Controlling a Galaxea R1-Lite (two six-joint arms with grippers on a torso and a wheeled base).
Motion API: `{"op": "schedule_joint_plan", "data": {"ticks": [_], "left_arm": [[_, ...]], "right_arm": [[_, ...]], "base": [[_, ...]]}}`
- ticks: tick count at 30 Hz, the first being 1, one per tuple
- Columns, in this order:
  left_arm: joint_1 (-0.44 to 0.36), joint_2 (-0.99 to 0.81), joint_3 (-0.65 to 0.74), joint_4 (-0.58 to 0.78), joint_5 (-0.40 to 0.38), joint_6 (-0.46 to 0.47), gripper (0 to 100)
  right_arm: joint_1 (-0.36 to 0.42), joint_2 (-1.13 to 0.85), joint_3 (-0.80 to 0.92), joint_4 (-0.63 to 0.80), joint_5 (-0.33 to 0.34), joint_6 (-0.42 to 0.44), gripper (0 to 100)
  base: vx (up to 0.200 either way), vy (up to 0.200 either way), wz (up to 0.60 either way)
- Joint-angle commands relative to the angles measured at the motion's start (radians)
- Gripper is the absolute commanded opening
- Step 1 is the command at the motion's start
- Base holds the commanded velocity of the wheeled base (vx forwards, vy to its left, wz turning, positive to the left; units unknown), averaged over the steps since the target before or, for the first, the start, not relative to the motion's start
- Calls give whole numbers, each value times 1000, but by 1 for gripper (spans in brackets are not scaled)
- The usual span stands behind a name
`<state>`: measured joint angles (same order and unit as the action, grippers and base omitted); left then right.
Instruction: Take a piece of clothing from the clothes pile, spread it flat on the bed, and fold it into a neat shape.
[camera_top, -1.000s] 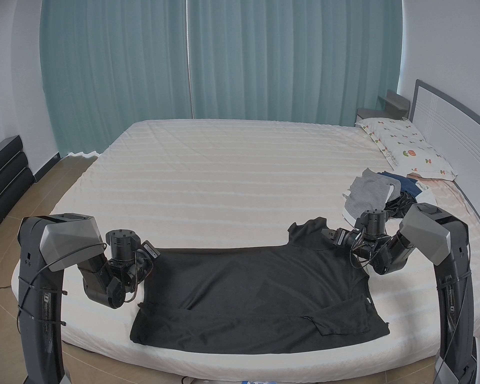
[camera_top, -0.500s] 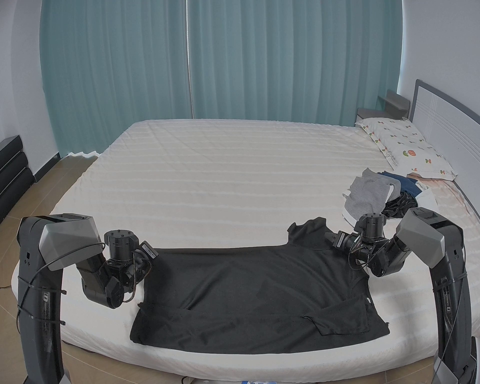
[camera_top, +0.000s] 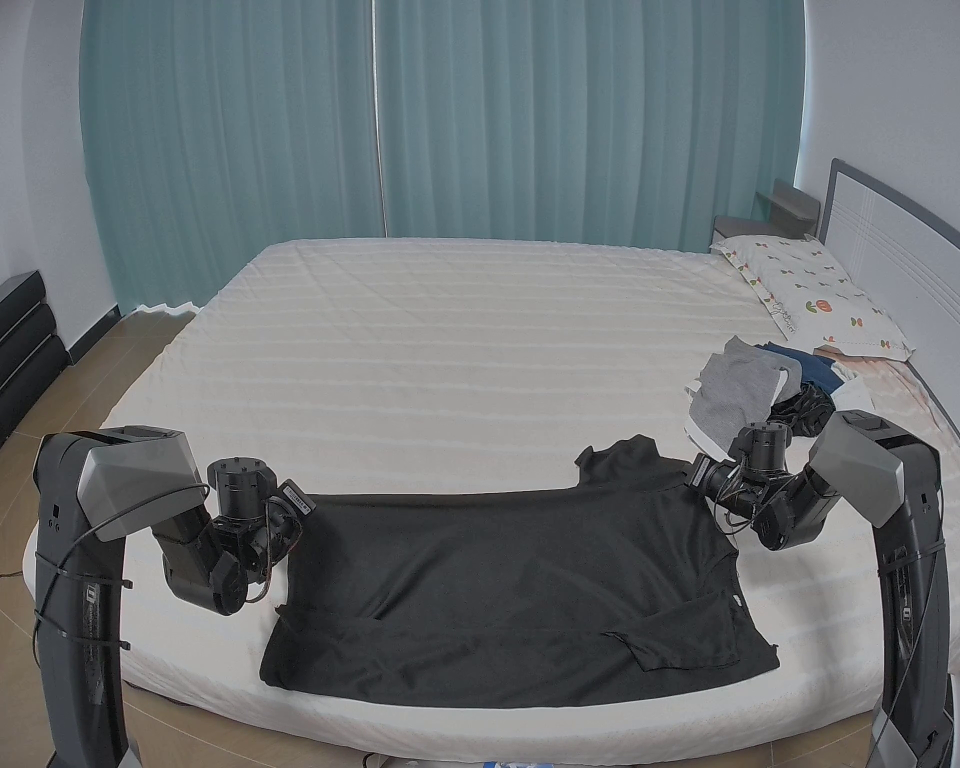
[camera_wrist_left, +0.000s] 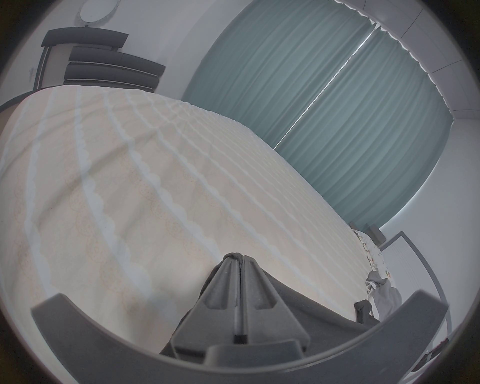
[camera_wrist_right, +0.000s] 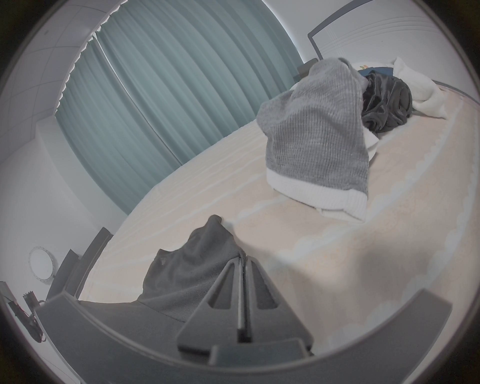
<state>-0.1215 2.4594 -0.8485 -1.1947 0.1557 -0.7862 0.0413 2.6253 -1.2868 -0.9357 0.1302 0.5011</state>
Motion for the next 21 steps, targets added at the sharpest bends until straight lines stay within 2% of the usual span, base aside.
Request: {"op": "schedule_joint_plan", "data": {"ticks": [1,7,13,19,21], "left_arm": [[0,0,-4,-2,2,1,0],[22,-30,-6,-2,2,-2,0],[49,-54,-3,-2,1,-1,0],[49,-51,6,-3,-1,4,0],[49,-53,12,-3,-25,5,0]], "right_arm": [[-12,-44,35,-23,3,8,0],[-9,-87,63,-74,3,54,0],[5,-87,153,-238,3,43,0],[6,-100,172,-244,3,45,0],[6,-113,175,-244,5,45,0]], "base": [[0,0,0],[0,0,0],[0,0,0],[0,0,0],[0,0,0]]}}
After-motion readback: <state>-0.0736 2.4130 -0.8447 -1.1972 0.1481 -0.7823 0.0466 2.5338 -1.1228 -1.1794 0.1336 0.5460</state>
